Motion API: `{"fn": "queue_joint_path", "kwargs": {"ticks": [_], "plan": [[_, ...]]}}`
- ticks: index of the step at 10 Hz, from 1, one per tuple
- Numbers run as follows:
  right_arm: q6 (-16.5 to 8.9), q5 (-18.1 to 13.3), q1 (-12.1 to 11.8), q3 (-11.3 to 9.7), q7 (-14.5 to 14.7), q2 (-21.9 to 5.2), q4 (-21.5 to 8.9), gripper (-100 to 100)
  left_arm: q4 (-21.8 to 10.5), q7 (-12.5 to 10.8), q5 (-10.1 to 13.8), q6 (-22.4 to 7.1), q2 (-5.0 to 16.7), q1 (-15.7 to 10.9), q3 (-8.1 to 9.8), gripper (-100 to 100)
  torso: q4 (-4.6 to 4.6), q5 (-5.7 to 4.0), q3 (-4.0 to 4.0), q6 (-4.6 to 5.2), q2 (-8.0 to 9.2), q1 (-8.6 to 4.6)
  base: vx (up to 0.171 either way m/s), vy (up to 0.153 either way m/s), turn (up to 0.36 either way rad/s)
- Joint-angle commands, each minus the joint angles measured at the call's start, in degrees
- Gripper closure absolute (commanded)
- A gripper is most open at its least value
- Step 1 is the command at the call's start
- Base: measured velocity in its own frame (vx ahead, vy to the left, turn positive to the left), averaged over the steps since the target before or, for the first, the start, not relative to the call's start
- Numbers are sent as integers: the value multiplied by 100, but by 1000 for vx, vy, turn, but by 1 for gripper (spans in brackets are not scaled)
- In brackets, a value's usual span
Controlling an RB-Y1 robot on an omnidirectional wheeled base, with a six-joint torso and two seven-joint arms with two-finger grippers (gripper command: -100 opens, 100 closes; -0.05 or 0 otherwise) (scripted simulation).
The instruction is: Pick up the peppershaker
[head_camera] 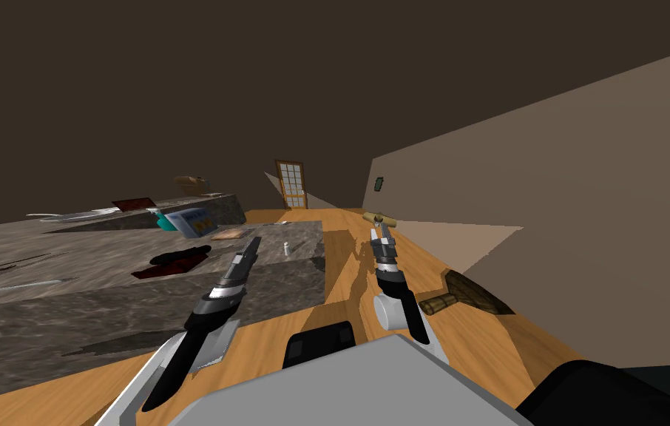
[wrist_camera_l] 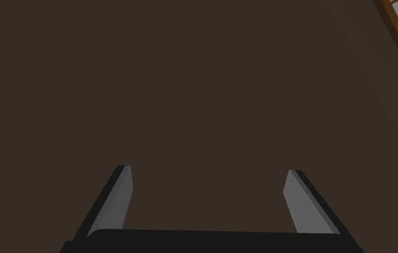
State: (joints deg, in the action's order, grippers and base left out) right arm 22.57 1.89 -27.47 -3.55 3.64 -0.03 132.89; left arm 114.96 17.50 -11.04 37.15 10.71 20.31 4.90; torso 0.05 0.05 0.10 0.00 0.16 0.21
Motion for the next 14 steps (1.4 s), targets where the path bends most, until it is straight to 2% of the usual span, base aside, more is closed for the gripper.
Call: {"fn": "queue_joint_path", "kwargs": {"ticks": [1, 3, 6, 13, 14], "plan": [[0, 0, 0, 0, 0, 0, 0, 0, -190, 136, -108, 21, 74, -58, 30, -100, 0, 0, 0, 0, 0, 0, -24, 53, -25], [0, 0, 0, 0, 0, 0, 0, 0, -401, 283, -246, 21, 174, -85, 44, -100, -3, -1, -7, 0, -12, -3, -3, 33, -29], [0, 0, -1, 0, 0, 0, 0, 0, -961, 618, -626, -124, 486, -69, 10, -100, -8, -2, -21, 1, -36, -14, 56, 9, -59], [0, 0, -2, 0, 0, 0, 1, 0, -1805, 1053, -1249, -556, 1122, 60, -178, -100, -12, -7, -32, 0, -54, -29, 91, -22, -38], [0, 0, -2, 0, 0, 1, 1, 0, -1805, 1053, -1249, -556, 1122, 60, -178, -100, -12, -7, -32, 0, -54, -30, 59, -17, -8]]}}
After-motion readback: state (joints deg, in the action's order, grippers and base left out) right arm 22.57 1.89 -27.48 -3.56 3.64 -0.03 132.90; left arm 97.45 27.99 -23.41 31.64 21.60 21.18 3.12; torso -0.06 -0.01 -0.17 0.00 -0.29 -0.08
